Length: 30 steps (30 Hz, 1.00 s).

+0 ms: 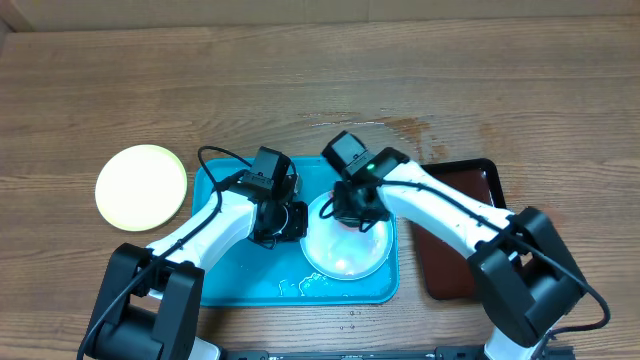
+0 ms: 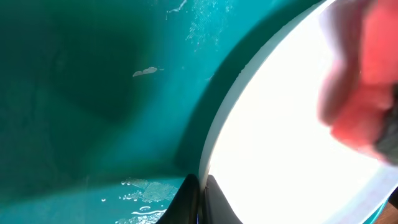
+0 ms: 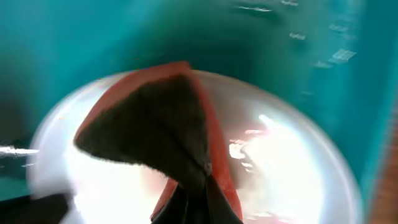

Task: Clean dirty plates on tray and stack at the side
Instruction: 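Scrub the white plate with the sponge in the right gripper, then move the sponge back to the brown tray with the right gripper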

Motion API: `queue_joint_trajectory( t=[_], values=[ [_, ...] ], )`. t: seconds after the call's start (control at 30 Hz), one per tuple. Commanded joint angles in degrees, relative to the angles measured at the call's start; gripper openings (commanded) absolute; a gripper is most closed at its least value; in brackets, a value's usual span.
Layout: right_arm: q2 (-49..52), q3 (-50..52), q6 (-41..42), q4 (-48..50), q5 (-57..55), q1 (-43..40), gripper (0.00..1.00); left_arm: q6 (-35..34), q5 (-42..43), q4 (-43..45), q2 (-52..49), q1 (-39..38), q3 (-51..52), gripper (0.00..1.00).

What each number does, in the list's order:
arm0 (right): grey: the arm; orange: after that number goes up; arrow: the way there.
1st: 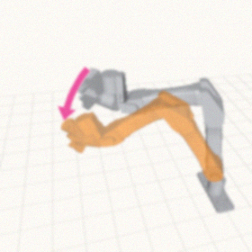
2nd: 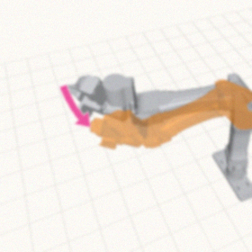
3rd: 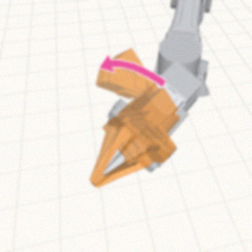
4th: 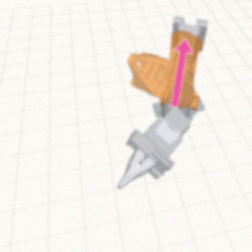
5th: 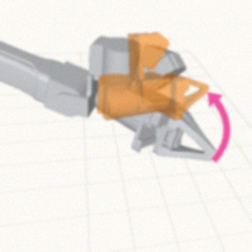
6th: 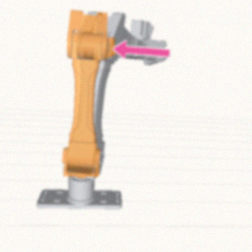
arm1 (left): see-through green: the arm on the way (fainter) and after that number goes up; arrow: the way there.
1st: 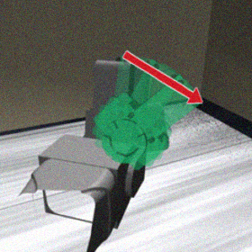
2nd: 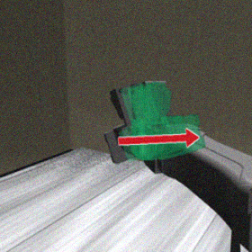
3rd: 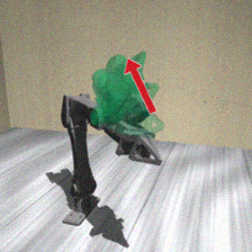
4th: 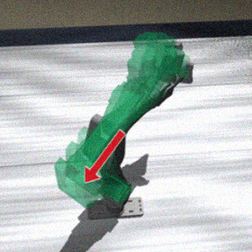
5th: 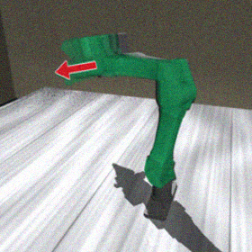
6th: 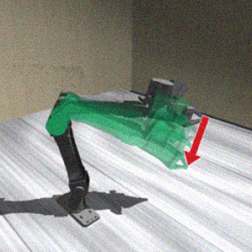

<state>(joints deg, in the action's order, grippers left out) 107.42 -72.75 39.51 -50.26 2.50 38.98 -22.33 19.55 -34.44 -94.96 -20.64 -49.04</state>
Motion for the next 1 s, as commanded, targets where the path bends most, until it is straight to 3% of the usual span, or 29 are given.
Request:
queue_joint_trajectory(
  t=[0.0,0.13,0.3,0.67,0.97],
  values=[
    [-1.7,-1.0,1.2,-3.6,-2.9,-1.7,0.04,0.4,1.2,0.0,-0.5,0.0,0.4,0.04],
    [-1.7,-1.0,-0.6,-6.8,-2.8,-2.3,0.04,0.4,1.0,0.1,-0.5,0.0,0.4,0.04],
    [-3.4,-1.4,-10.0,-5.5,-2.9,-2.1,0.04,0.5,1.0,0.9,-0.5,0.0,0.1,0.04],
    [-17.0,-7.6,-10.0,-12.8,-10.4,-5.7,0.04,1.8,1.0,-4.2,-0.5,0.0,-8.2,0.04],
    [-24.3,-10.3,-8.6,-21.6,-11.5,-15.8,0.04,1.7,1.0,-8.4,-0.5,-0.1,-16.5,0.04]
  ],
)
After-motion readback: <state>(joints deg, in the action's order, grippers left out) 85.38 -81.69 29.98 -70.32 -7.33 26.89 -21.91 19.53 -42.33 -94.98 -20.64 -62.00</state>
